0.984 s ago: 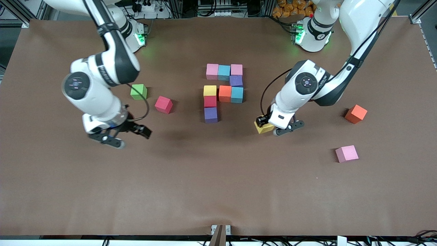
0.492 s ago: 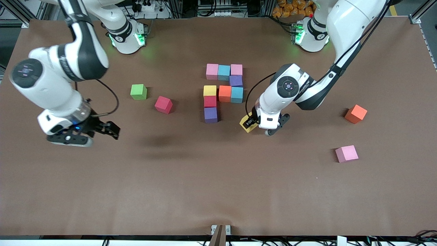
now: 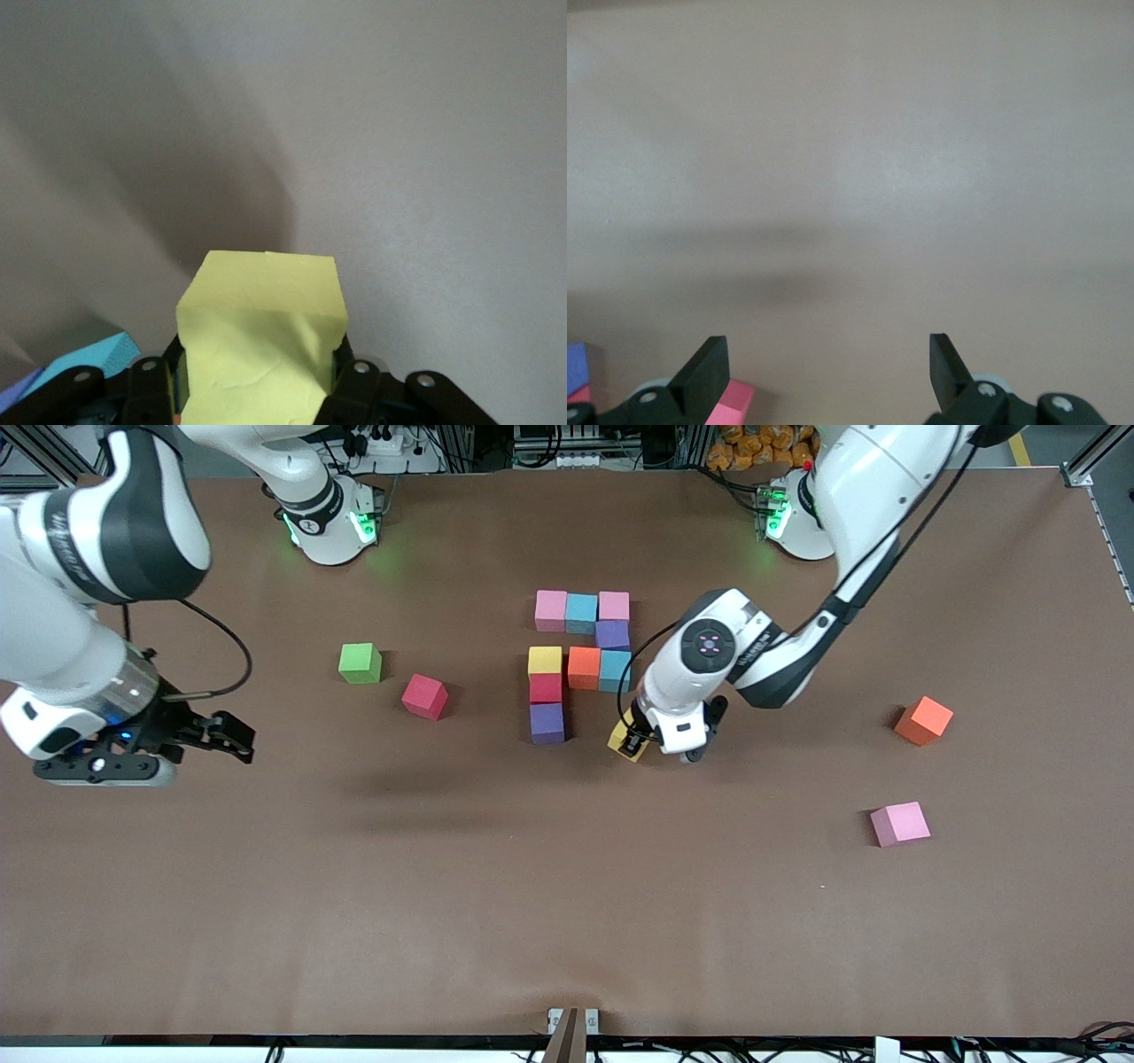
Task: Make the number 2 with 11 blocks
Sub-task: 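Carry yellow to the figure with the left gripper while the right gripper withdraws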
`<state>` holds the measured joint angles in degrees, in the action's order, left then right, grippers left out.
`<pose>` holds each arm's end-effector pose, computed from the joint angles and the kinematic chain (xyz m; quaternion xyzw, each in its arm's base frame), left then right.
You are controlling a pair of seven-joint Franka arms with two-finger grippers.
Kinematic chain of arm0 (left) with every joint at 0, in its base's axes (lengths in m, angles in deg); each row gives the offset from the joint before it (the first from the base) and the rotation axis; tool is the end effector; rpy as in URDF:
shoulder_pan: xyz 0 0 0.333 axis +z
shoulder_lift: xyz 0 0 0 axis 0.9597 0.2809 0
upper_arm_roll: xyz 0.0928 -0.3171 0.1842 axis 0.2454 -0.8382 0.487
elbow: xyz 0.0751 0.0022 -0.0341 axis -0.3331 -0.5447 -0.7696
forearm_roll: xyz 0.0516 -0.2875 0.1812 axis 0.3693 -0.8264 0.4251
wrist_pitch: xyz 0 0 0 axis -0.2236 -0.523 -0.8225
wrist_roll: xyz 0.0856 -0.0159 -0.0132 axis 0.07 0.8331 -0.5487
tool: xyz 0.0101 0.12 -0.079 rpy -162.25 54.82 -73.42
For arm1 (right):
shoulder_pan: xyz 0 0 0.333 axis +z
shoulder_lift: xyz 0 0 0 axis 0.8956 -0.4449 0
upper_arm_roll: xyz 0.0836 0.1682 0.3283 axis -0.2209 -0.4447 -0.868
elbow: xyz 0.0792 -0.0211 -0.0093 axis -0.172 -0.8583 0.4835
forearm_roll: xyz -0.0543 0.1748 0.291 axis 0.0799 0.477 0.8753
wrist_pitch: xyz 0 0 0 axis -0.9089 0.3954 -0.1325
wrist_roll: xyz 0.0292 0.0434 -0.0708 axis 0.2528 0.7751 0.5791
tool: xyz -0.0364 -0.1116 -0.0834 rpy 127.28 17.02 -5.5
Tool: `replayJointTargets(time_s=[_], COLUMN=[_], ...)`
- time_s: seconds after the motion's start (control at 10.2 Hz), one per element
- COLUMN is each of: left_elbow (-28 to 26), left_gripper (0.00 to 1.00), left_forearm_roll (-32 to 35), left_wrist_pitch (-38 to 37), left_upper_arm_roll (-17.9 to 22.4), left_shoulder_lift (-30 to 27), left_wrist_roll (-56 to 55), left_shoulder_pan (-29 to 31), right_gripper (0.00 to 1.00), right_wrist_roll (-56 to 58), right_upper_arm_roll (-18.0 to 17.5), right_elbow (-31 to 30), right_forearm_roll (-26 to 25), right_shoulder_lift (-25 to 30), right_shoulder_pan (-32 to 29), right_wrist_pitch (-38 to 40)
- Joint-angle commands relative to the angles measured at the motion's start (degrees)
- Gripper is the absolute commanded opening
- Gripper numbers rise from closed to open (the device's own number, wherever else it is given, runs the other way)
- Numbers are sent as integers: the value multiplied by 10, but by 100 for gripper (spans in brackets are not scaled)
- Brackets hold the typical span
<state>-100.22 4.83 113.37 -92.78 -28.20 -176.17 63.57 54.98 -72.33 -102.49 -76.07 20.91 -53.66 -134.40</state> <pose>0.5070 -0.3870 0.2979 0.8489 0.5225 -0.0578 0.0543 0.5810 0.0577 0.5637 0.9989 0.0085 0.0453 0.0052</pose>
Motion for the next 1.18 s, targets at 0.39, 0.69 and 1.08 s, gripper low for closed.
replayJointTargets(time_s=[0.39,0.69,1.08], left_elbow=[61,61,68], left_gripper=[43,43,43], left_forearm_roll=[0,1,0], left_wrist_pitch=[-9,-9,-10], left_upper_arm_roll=[86,92,95], left_shoulder_lift=[49,45,44], left_wrist_roll=[-188,-249,-304], left_shoulder_pan=[-119,-130,-145], right_gripper=[100,100,100], right_wrist_roll=[-6,-6,-7], right_upper_arm_roll=[-62,-62,-61], right_elbow=[64,70,71], right_forearm_roll=[-5,-4,-3], right_shoulder_lift=[-18,-23,-23], right_shoulder_pan=[-90,-101,-100], right_wrist_pitch=[20,19,20])
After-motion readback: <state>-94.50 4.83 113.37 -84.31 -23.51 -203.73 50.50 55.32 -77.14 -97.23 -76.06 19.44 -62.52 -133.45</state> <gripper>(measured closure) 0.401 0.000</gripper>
